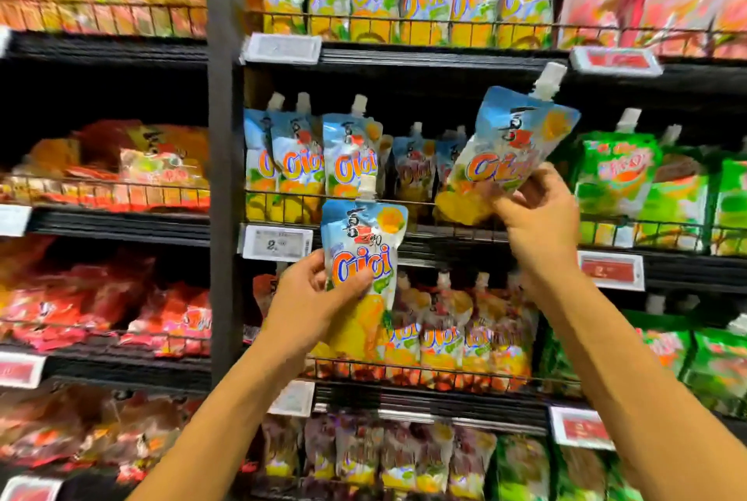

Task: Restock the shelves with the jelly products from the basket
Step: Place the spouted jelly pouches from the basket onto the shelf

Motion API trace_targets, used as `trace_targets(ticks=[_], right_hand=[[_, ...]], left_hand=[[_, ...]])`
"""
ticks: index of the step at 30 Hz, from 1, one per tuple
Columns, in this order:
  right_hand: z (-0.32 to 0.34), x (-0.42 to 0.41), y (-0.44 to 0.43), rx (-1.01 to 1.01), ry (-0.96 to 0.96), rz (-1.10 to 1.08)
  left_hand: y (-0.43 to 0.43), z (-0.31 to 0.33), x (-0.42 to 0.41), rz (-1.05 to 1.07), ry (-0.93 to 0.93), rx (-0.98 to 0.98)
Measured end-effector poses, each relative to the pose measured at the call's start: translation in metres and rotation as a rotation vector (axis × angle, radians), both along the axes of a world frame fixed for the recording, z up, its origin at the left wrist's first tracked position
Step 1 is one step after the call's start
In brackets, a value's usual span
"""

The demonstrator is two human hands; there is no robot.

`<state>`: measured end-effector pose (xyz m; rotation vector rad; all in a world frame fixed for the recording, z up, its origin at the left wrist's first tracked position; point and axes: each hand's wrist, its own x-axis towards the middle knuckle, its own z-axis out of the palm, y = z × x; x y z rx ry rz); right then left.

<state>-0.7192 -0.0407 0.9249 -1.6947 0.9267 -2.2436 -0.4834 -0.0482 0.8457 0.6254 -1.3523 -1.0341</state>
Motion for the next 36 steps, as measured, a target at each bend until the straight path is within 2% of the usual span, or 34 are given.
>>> trace_targets(ticks=[3, 8, 14, 21, 23, 26, 28, 31, 33, 36], right_hand=[[0.021, 0.013, -0.028, 0.005, 0.088, -0.111], [0.036, 0.033, -0.061, 0.205, 0.328, -0.266], [0.046, 0.044, -0.081, 0.467, 0.47, -0.161], [0.054, 0.041, -0.077, 0.586, 0.585, -0.15], [0.053, 0.038, -0.075, 0.517, 0.543, -0.219], [0.047, 0.031, -0.058, 0.166, 0.423, -0.381], [0.04, 0.028, -0.044, 0.154, 0.426, -0.26], [0.029, 0.027, -0.019, 0.468, 0.528, 0.178], [0.024, 0.026, -0.008, 0.528, 0.61, 0.245], [0.028, 0.021, -0.003, 0.444, 0.509, 0.26]], left_hand=[[-0.005, 0.001, 0.005, 0.005, -0.015, 0.0], [-0.012, -0.005, 0.011, 0.014, -0.033, 0.016], [-0.021, -0.007, 0.016, 0.018, -0.082, 0.012], [-0.025, -0.007, 0.014, 0.001, -0.056, 0.003], [-0.026, -0.006, 0.012, 0.002, -0.046, -0.002], [-0.026, -0.003, 0.006, -0.016, -0.037, -0.026], [-0.025, 0.003, 0.001, -0.021, -0.041, -0.048], [-0.025, 0.019, -0.011, 0.003, -0.025, -0.082], [-0.026, 0.034, -0.021, 0.026, -0.011, -0.11], [-0.027, 0.065, -0.034, 0.041, -0.015, -0.162]])
